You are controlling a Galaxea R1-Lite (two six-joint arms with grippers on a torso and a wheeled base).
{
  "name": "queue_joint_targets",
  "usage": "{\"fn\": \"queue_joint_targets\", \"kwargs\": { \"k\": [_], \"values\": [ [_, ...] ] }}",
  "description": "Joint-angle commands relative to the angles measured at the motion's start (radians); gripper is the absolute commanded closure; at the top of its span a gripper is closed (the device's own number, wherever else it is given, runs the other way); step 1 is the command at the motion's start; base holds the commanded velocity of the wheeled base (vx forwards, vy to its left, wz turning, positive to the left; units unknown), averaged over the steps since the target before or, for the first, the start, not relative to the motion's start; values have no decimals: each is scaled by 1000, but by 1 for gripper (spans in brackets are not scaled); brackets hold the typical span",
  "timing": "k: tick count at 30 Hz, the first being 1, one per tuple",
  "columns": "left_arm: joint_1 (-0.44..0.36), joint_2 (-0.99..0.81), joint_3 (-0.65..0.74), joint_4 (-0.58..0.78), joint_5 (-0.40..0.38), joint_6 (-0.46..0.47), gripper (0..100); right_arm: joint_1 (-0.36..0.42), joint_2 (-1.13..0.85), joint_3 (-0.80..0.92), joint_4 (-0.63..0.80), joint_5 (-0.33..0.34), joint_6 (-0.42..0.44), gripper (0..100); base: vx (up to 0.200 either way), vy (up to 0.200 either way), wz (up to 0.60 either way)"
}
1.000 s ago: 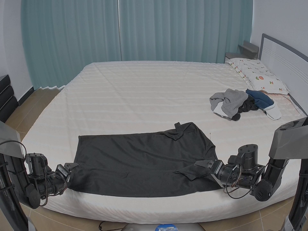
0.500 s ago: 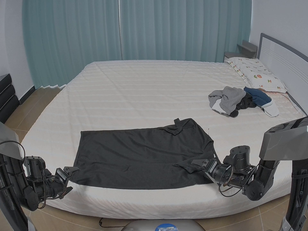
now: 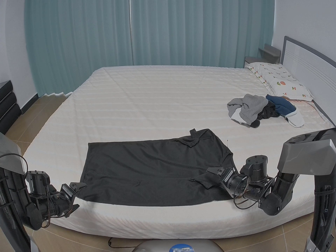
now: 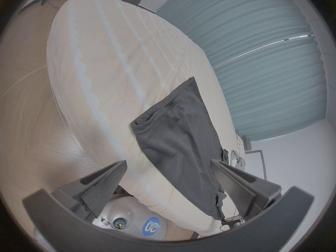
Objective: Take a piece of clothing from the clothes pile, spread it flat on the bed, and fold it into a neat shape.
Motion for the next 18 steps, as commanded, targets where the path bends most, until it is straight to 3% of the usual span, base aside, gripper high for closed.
{"fn": "queue_joint_targets", "kwargs": {
  "k": [1,14,15,18],
  "values": [
    [-1,3,10,0,-1,0,0,10,41,-26,-1,-29,-2,0,0,0,0],
    [-1,9,12,-6,1,1,0,11,67,-68,0,-53,-2,0,0,0,0],
    [-1,9,12,-6,1,1,0,11,67,-69,-1,-53,-2,100,0,0,0],
    [-1,9,12,-6,1,1,0,13,64,-63,-3,-55,-1,100,0,0,0]
  ]
}}
